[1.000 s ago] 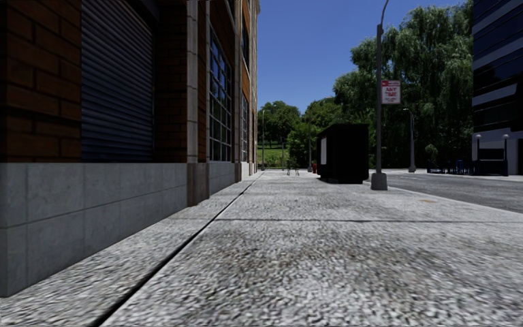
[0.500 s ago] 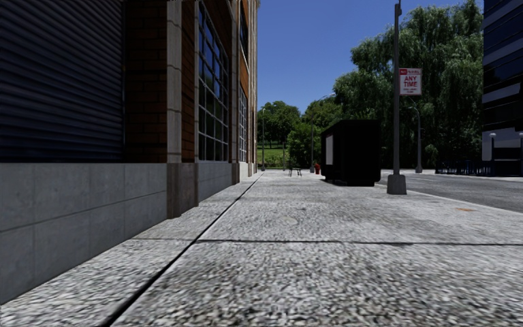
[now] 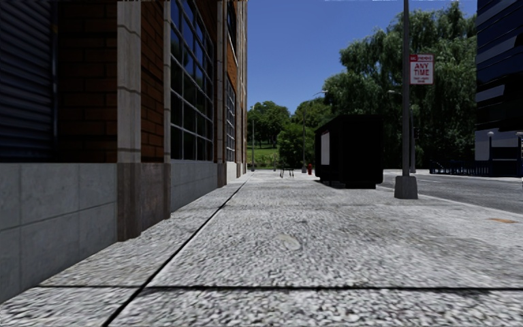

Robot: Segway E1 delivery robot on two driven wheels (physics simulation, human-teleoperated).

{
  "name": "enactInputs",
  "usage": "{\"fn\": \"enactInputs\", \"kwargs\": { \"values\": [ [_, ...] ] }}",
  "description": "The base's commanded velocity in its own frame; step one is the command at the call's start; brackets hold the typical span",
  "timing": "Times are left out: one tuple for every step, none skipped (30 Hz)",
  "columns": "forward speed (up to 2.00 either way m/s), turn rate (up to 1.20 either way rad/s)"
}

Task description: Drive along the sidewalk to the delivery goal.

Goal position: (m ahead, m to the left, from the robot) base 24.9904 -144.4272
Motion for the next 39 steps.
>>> {"fn": "enactInputs", "kwargs": {
  "values": [
    [2.0, 0.0],
    [2.0, 0.0],
    [2.0, 0.0],
    [2.0, 0.0],
    [2.0, 0.0],
    [2.0, 0.0],
    [2.0, 0.0],
    [2.0, 0.0],
    [2.0, 0.0],
    [2.0, 0.0],
    [2.0, 0.0],
    [2.0, 0.0],
    [2.0, 0.0],
    [2.0, 0.0],
    [2.0, 0.0],
    [2.0, 0.0],
    [2.0, 0.0],
    [2.0, 0.0],
    [2.0, 0.0],
    [2.0, 0.0],
    [2.0, 0.0],
    [2.0, 0.0],
    [2.0, 0.0],
    [2.0, 0.0],
    [2.0, 0.0],
    [2.0, 0.0],
    [2.0, 0.0],
    [2.0, 0.0],
    [2.0, 0.0],
    [2.0, 0.0],
    [2.0, 0.0],
    [2.0, 0.0],
    [2.0, 0.0],
    [1.99, 0.0],
    [1.99, 0.0],
    [2.0, 0.0],
    [2.0, 0.0],
    [2.0, 0.0],
    [2.0, 0.0]
  ]
}}
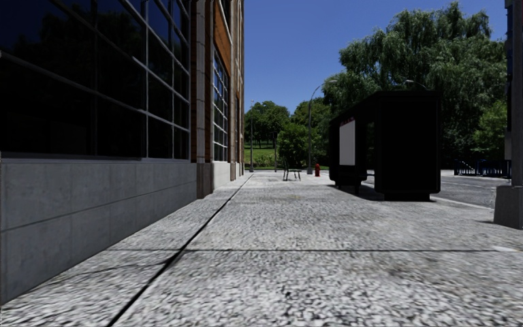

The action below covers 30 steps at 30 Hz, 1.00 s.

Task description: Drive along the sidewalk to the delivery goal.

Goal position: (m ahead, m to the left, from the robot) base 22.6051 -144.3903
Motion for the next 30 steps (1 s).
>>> {"fn": "enactInputs", "kwargs": {
  "values": [
    [2.0, 0.0],
    [2.0, 0.0],
    [2.0, 0.0],
    [2.0, 0.0],
    [2.0, 0.0],
    [2.0, 0.0],
    [2.0, 0.0],
    [2.0, 0.0],
    [2.0, 0.0],
    [2.0, 0.0],
    [2.0, 0.0],
    [2.0, 0.0],
    [2.0, 0.0],
    [2.0, 0.0],
    [2.0, 0.0],
    [2.0, 0.0],
    [2.0, 0.0],
    [2.0, 0.0],
    [2.0, 0.0],
    [2.0, 0.0],
    [2.0, 0.0],
    [2.0, 0.0],
    [2.0, 0.0],
    [2.0, 0.0],
    [2.0, 0.0],
    [2.0, 0.0],
    [2.0, 0.0],
    [2.0, 0.0],
    [2.0, 0.0],
    [2.0, 0.0]
  ]
}}
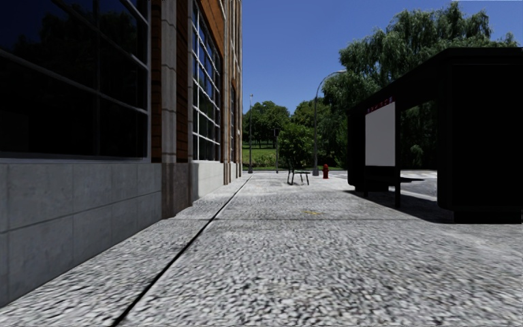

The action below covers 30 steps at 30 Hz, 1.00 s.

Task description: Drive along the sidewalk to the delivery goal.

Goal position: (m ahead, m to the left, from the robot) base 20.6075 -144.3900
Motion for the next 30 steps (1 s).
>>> {"fn": "enactInputs", "kwargs": {
  "values": [
    [2.0, 0.0],
    [2.0, 0.0],
    [2.0, 0.0],
    [2.0, 0.0],
    [2.0, 0.0],
    [2.0, 0.0],
    [2.0, 0.0],
    [2.0, 0.0],
    [2.0, 0.0],
    [2.0, 0.0],
    [2.0, 0.0],
    [2.0, 0.0],
    [2.0, 0.0],
    [2.0, 0.0],
    [2.0, 0.0],
    [2.0, 0.0],
    [2.0, 0.0],
    [2.0, 0.0],
    [2.0, 0.0],
    [2.0, 0.0],
    [2.0, 0.0],
    [2.0, 0.0],
    [2.0, 0.0],
    [2.0, 0.0],
    [2.0, 0.0],
    [2.0, 0.0],
    [2.0, 0.0],
    [2.0, 0.0],
    [2.0, 0.0],
    [2.0, 0.0]
  ]
}}
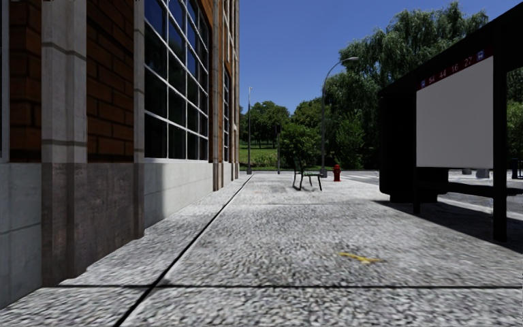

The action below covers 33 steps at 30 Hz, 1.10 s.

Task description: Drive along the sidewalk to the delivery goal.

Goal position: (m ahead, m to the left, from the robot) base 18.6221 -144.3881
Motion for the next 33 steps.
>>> {"fn": "enactInputs", "kwargs": {
  "values": [
    [2.0, 0.0],
    [2.0, 0.0],
    [2.0, 0.0],
    [2.0, 0.0],
    [2.0, 0.0],
    [2.0, 0.0],
    [2.0, 0.0],
    [2.0, 0.0],
    [2.0, 0.0],
    [2.0, 0.0],
    [2.0, 0.0],
    [2.0, 0.0],
    [2.0, 0.0],
    [2.0, 0.0],
    [2.0, 0.0],
    [2.0, 0.0],
    [2.0, 0.0],
    [1.95, 0.0],
    [1.91, 0.0],
    [1.91, 0.0],
    [1.91, 0.0],
    [1.91, 0.0],
    [1.91, 0.0],
    [1.91, 0.0],
    [1.91, 0.0],
    [1.92, 0.0],
    [1.93, 0.0],
    [1.94, 0.0],
    [1.94, 0.0],
    [1.94, 0.0],
    [1.94, 0.0],
    [1.94, 0.0],
    [2.0, 0.0]
  ]
}}
